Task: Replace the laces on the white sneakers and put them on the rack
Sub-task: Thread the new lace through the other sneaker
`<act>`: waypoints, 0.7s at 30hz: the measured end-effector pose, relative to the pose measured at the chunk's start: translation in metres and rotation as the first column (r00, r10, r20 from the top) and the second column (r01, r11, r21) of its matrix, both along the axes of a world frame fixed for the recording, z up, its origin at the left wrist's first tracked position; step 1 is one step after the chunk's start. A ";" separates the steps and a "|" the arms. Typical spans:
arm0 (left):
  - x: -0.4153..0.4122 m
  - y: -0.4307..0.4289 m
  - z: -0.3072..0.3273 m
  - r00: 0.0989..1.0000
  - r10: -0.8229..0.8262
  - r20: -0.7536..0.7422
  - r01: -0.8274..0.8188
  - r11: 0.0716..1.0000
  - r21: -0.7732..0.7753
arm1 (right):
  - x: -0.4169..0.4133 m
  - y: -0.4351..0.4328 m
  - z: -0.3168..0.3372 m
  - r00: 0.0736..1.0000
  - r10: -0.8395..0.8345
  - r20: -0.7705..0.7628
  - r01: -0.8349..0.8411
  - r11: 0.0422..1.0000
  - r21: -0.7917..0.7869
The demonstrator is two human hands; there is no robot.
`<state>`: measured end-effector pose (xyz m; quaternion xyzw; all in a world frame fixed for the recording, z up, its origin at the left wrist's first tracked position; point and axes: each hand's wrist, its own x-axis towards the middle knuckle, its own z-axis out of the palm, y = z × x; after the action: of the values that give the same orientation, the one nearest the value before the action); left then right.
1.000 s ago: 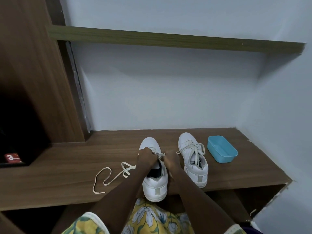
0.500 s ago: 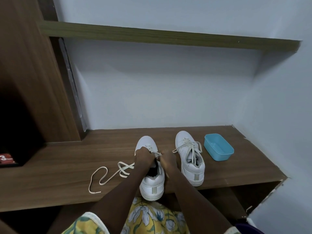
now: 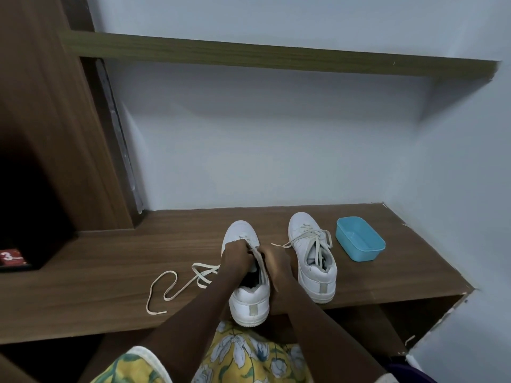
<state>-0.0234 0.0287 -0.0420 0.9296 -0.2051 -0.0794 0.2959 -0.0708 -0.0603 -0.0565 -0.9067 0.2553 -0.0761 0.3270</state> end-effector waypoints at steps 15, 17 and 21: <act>0.005 0.000 -0.025 0.983 0.021 0.182 0.017 0.979 -0.206 | 0.014 0.000 0.000 0.976 -0.215 0.017 0.149 0.726 0.671; 0.007 0.002 -0.023 0.980 -0.012 0.199 0.035 0.993 -0.113 | 0.016 0.001 -0.003 0.968 -0.251 0.008 0.157 0.631 0.760; 0.016 0.009 -0.025 0.955 -0.016 0.297 0.009 1.000 0.024 | 0.024 -0.011 -0.007 0.922 -0.386 -0.019 0.225 0.497 0.838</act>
<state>-0.0073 0.0377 -0.0675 0.9328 -0.2521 0.0570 0.2510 -0.0466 -0.0710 -0.0637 -0.5753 0.3882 -0.0815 0.7153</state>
